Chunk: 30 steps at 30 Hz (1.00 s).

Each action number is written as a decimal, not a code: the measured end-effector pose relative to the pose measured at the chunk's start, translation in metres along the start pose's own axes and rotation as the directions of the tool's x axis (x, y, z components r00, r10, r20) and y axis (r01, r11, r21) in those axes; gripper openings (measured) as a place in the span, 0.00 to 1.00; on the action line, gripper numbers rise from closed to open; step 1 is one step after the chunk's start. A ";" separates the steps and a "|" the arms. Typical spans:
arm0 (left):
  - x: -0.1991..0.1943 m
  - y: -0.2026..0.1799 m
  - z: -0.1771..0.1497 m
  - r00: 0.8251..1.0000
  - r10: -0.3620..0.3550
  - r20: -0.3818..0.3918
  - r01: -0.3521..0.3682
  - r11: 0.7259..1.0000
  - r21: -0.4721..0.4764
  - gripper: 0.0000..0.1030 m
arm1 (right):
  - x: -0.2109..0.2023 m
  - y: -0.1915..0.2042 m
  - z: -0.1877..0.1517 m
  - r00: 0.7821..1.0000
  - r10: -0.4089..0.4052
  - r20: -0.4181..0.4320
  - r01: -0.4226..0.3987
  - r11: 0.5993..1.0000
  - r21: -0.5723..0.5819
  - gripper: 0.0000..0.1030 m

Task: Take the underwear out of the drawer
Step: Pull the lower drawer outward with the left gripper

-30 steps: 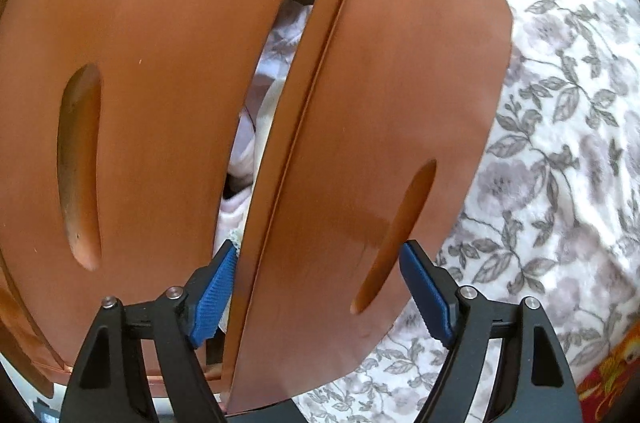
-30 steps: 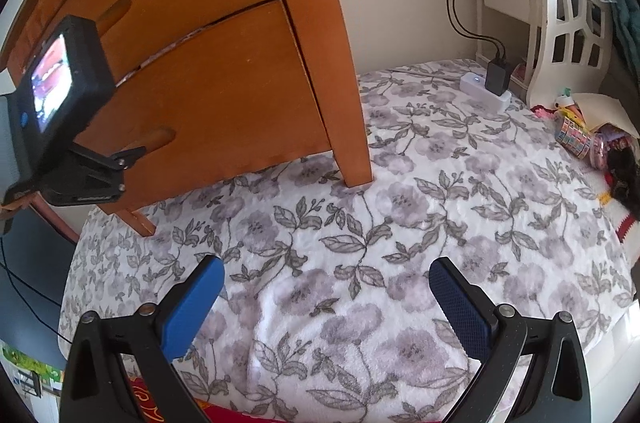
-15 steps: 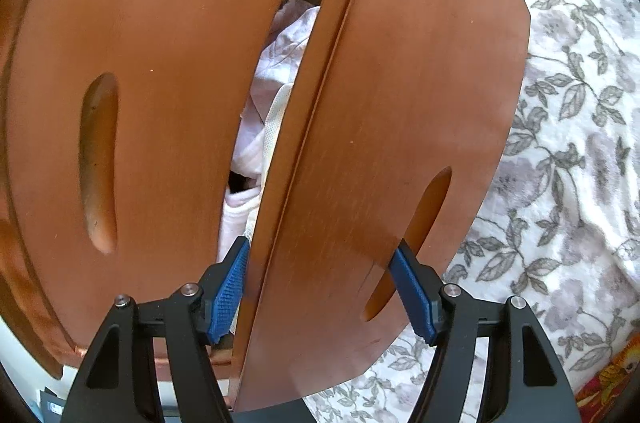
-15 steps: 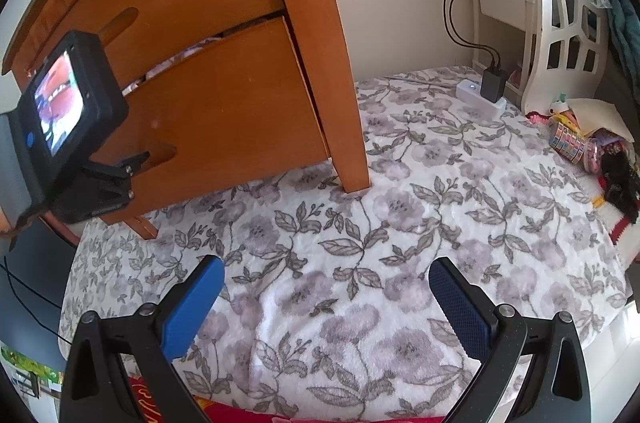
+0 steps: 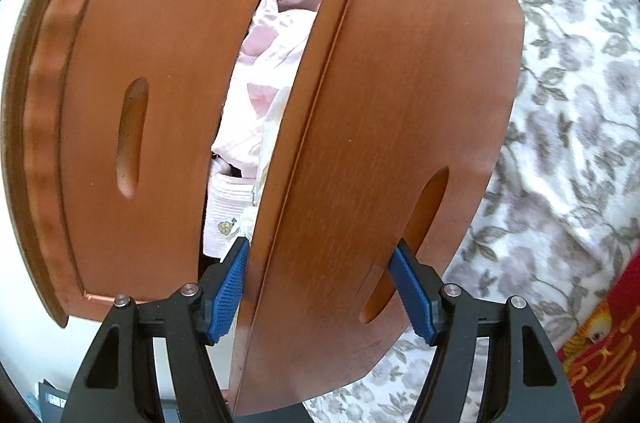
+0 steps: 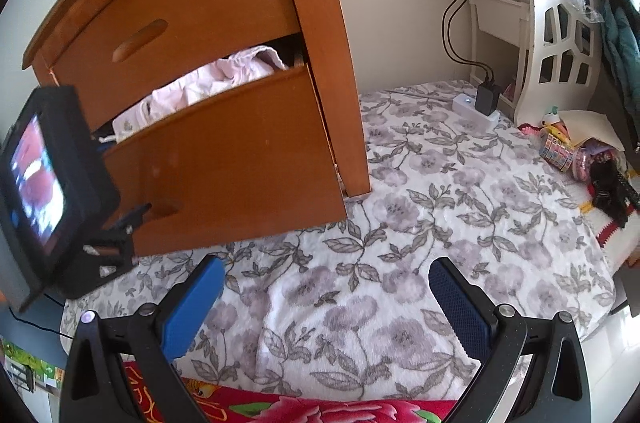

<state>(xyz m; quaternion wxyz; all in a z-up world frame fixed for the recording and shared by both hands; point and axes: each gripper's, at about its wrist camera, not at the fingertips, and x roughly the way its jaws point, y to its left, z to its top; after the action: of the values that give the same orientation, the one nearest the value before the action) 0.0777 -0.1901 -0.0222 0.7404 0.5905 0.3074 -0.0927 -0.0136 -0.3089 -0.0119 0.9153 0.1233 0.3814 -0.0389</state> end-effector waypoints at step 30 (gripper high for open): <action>-0.056 -0.012 -0.012 0.999 -0.021 0.028 0.021 0.999 -0.029 0.69 | -0.025 -0.002 -0.007 1.000 -0.021 0.015 0.021 1.000 -0.008 1.00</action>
<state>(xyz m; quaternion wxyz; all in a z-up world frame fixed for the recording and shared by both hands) 0.0228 -0.1950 -0.0018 0.7523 0.5749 0.3045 -0.1042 -0.0360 -0.3101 0.0008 0.9182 0.1154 0.3759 -0.0477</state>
